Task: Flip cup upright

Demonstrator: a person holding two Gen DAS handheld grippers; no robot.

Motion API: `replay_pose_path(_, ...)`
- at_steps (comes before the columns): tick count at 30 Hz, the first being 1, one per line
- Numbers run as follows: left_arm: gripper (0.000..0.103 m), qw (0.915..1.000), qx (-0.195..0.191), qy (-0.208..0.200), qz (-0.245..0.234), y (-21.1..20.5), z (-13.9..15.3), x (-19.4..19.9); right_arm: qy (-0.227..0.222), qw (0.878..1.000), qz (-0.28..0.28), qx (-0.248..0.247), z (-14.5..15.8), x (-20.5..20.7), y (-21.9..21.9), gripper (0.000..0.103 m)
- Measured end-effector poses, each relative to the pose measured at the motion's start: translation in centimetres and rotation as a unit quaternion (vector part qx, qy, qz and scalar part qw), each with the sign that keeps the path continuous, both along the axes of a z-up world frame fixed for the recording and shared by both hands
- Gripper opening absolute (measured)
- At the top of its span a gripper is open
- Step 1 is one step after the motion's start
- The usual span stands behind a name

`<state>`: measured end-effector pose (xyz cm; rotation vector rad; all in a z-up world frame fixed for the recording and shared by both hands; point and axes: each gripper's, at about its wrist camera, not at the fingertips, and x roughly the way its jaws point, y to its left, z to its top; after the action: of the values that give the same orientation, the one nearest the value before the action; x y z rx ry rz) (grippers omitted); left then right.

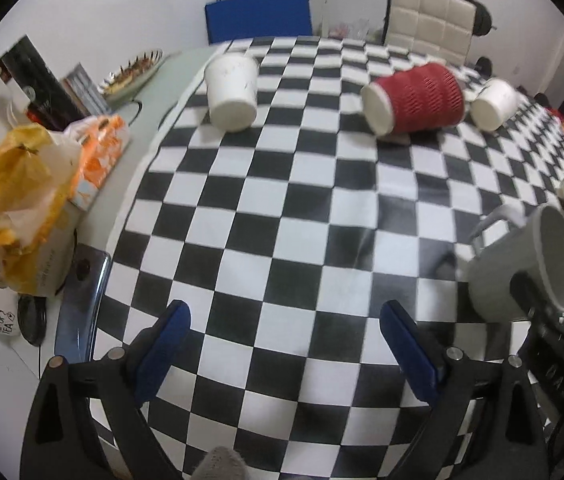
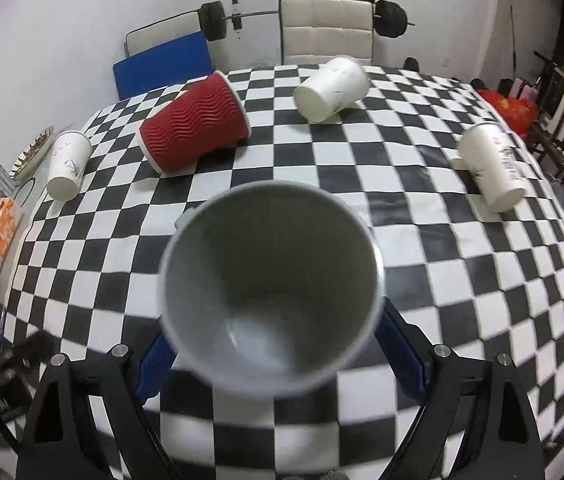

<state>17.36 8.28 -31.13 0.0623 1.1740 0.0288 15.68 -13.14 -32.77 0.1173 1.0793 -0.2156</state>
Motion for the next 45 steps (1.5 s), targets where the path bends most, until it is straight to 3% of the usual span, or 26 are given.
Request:
replay_pose_path(10,0.097,0.9996,-0.015,-0.015,-0.02,-2.0,4.5,-3.6,0.017,0.999,-0.016,-0.028,4.0,-4.6,-0.8,0.095)
replay_pose_path(21,0.097,0.9962,-0.025,-0.066,-0.05,-4.1,15.2,-10.7,0.015,0.999,-0.03,-0.023,15.9,-12.1,-2.9,0.095)
replay_pose_path(30,0.097,0.9932,-0.026,-0.102,-0.05,-4.7,22.0,-15.5,-0.04,0.998,-0.02,-0.053,26.7,-17.6,-2.7,0.095)
replay_pose_path(37,0.097,0.9905,-0.028,-0.129,-0.04,-4.3,25.5,-17.8,-0.068,0.996,-0.009,-0.054,32.0,-20.2,-2.1,0.095)
replay_pose_path(45,0.097,0.9873,-0.026,-0.153,-0.035,-4.0,28.0,-19.5,-0.089,0.995,0.001,-0.05,35.5,-21.8,-1.5,0.095)
